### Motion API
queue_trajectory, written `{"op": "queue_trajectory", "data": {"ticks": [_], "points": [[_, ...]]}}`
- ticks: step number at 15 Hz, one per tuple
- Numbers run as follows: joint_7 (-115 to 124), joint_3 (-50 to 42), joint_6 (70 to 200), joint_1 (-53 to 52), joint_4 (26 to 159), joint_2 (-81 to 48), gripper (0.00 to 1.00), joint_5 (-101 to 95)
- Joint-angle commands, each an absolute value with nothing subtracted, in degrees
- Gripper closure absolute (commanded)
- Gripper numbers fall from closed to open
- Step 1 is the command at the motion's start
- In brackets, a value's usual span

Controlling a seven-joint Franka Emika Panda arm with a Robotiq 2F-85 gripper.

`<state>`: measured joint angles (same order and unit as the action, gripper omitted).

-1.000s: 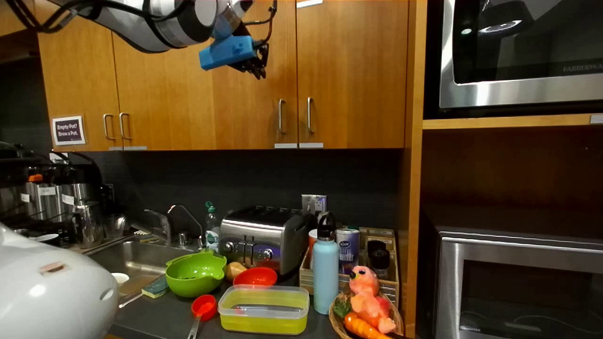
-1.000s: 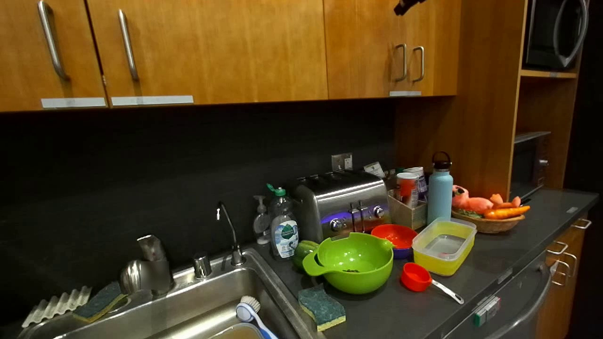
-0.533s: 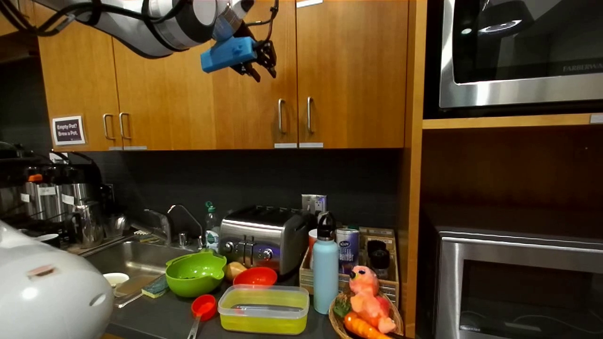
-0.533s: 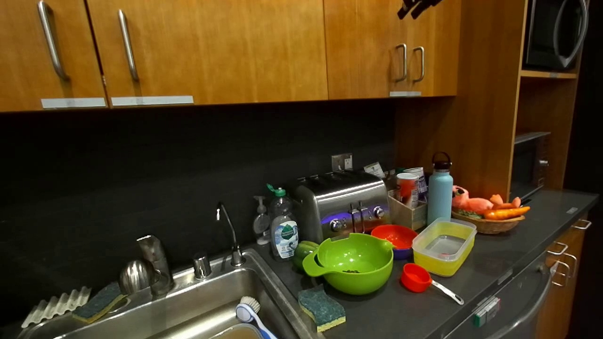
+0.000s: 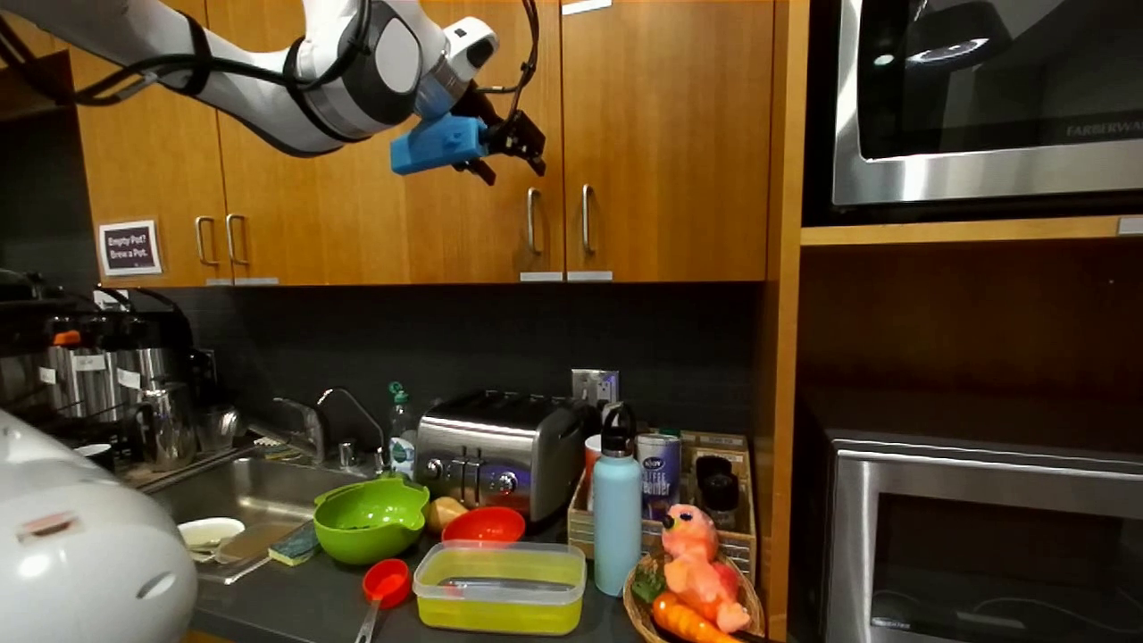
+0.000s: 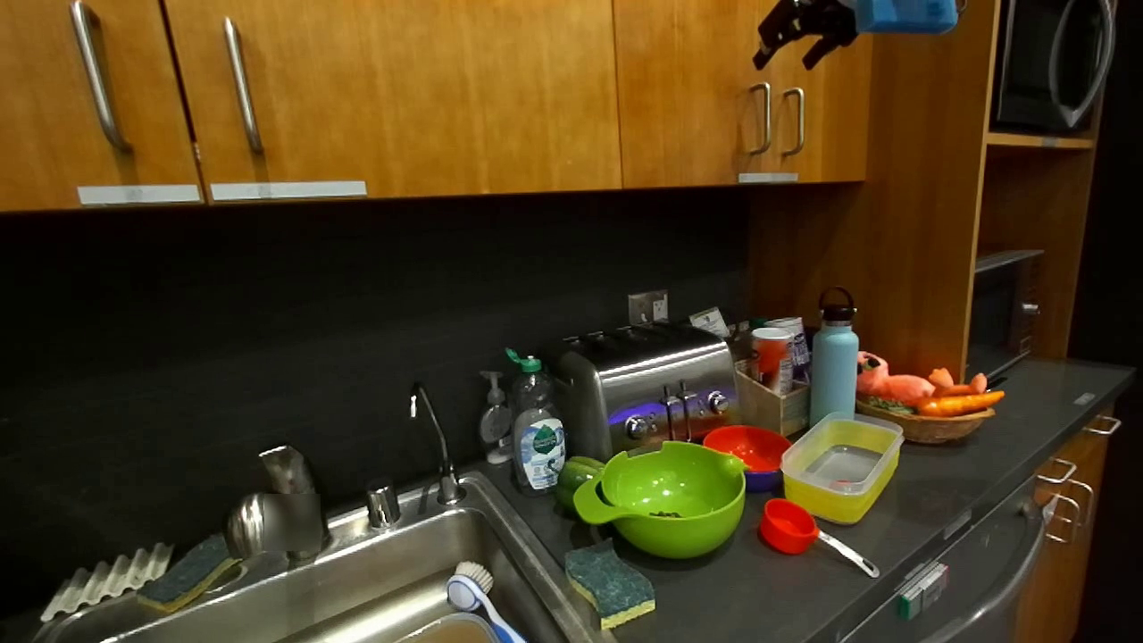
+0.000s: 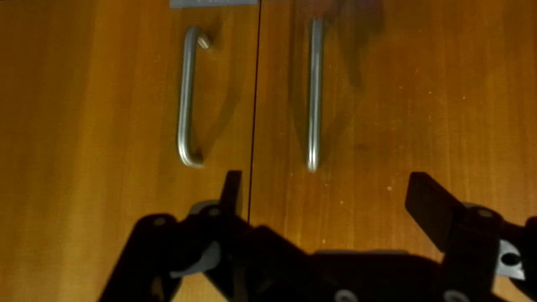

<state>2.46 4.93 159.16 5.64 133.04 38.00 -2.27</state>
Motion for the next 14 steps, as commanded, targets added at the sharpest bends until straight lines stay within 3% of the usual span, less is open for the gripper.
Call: {"op": "queue_trajectory", "data": {"ticks": [1, 11, 12, 14], "points": [[9.40, 9.43, 162.58, 10.39, 134.27, 36.85, 0.00, -4.63], [28.38, 29.37, 177.00, 33.68, 140.09, 37.18, 0.02, -8.72], [29.25, 31.11, 177.43, 35.42, 140.31, 37.95, 0.27, -8.30], [29.22, 33.91, 178.43, 38.29, 140.56, 39.24, 0.29, -6.49]]}}
